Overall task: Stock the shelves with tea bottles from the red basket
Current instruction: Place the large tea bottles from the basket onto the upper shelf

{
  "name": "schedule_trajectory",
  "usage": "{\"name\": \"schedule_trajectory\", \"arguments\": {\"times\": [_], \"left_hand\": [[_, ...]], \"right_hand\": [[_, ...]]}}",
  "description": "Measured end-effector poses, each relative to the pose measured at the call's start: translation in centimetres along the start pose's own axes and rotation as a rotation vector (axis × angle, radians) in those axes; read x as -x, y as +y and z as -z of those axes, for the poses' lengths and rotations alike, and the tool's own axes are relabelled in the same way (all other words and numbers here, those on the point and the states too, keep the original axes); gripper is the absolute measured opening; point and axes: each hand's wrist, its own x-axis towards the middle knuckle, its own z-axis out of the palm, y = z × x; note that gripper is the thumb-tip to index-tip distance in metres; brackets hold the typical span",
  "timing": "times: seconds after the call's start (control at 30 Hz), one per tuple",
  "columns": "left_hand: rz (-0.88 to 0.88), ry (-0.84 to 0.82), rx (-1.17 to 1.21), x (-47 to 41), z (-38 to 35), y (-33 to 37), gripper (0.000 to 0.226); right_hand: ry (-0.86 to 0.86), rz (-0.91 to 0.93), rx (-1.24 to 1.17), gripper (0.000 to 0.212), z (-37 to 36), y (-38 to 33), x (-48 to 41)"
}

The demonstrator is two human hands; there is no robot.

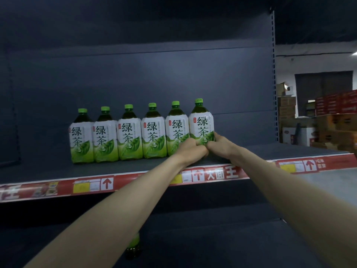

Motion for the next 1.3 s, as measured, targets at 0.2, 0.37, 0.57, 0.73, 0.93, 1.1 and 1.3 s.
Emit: {"name": "schedule_trajectory", "arguments": {"times": [0.2,0.37,0.57,0.73,0.93,1.1,1.3], "left_hand": [[0.035,-0.07,0.088,-0.1,0.3,0.1,0.039],[0.081,-0.098,0.143,0.2,0.1,0.5,0.031],[0.069,-0.041,0.184,0.3,0.2,0.4,0.038],[-0.011,0.184,0.322,0.7,0.2,-0.1,0.054],[-0.007,0.352,0.684,7.0,1.5,0.8,0.036],[0.033,0.296,0.715,16.4,0.4,-2.6,0.027],[0.197,0.175,0.508,27.0,-4.7,-10.0,0.025]], "right_hand": [[-0.095,-0.026,-0.024,0.063,0.3,0.1,0.2],[-0.118,-0.064,0.043,0.082,-0.1,-0.2,-0.1],[-0.028,0.027,0.093,0.069,-0.7,-0.6,0.8],[0.359,0.135,0.146,0.035,-1.8,-0.6,2.9],[0.481,0.322,-0.073,0.019,-2.6,-1.9,7.9],[0.378,0.381,-0.186,0.016,-5.4,-0.7,16.8],[0.121,0.259,-0.27,0.017,-12.4,4.8,27.5]]}}
